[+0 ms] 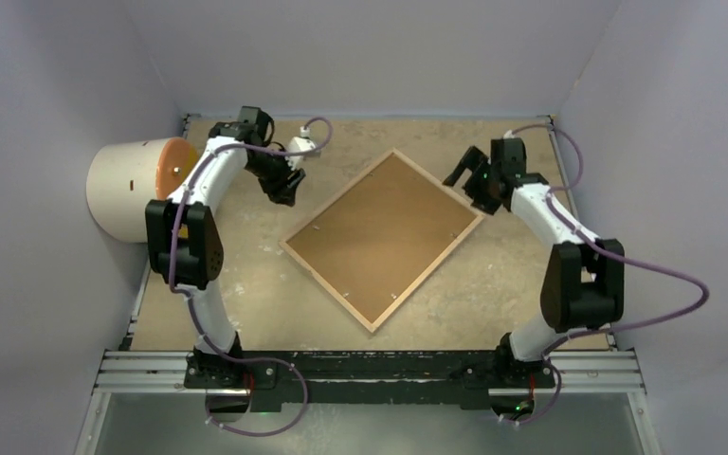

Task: Put the photo into the frame

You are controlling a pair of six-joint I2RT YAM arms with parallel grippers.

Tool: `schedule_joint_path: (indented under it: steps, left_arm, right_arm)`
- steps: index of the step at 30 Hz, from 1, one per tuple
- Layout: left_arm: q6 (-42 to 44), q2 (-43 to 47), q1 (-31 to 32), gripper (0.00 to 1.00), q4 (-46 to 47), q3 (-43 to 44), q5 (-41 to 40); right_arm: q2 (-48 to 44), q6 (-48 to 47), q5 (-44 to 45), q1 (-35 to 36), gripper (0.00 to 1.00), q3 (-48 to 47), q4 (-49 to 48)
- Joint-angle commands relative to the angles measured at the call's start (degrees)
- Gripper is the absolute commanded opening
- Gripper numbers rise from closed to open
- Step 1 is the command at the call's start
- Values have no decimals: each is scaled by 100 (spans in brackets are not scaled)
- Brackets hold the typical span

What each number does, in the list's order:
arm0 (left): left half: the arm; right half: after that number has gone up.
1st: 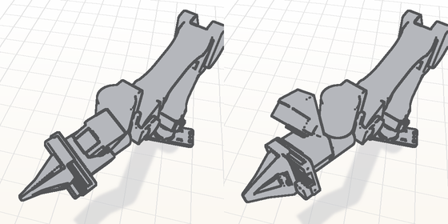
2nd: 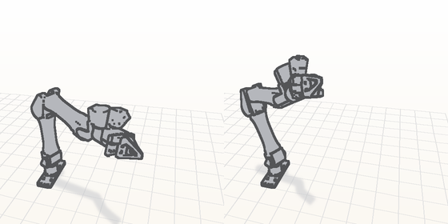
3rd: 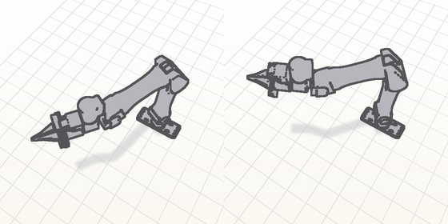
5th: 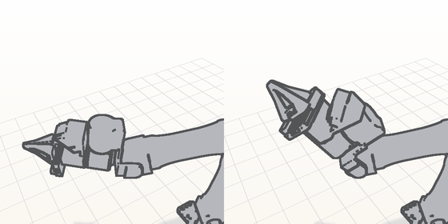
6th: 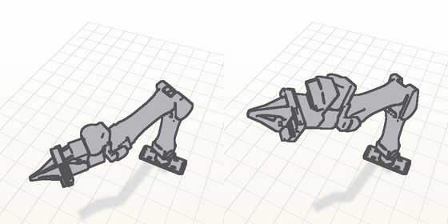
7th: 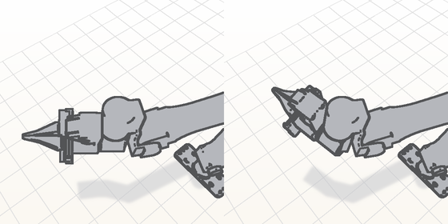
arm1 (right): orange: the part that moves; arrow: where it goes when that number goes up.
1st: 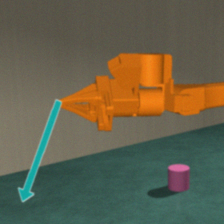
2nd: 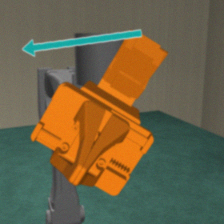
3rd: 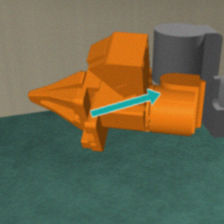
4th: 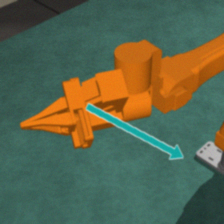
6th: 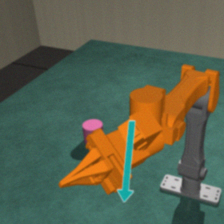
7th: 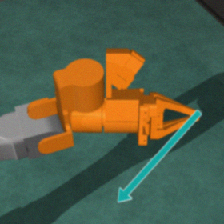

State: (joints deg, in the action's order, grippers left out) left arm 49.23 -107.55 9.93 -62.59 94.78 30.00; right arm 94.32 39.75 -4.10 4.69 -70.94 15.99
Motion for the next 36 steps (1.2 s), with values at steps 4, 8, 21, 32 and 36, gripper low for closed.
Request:
schedule_joint_path:
  steps: [4,8,21,32,36]
  left_arm:
    - [-1457,-1075,-422,32,1516,-75,-877]
    - [-1404,-1325,-396,26,1585,-410,-801]
    - [-183,-563,604,24,716,-1961,513]
    - [-18,-348,-113,29,106,-1555,1284]
    - [-158,-475,-291,34,-29,-1435,1908]
  right_arm:
    - [-1445,512,-900,243,99,2534,-604]
    - [-1801,667,-1255,252,98,3309,-832]
    - [-262,449,-1470,170,95,2106,-945]
    - [-834,268,82,339,87,1261,-343]
    - [-1192,775,-187,1292,82,1578,-790]
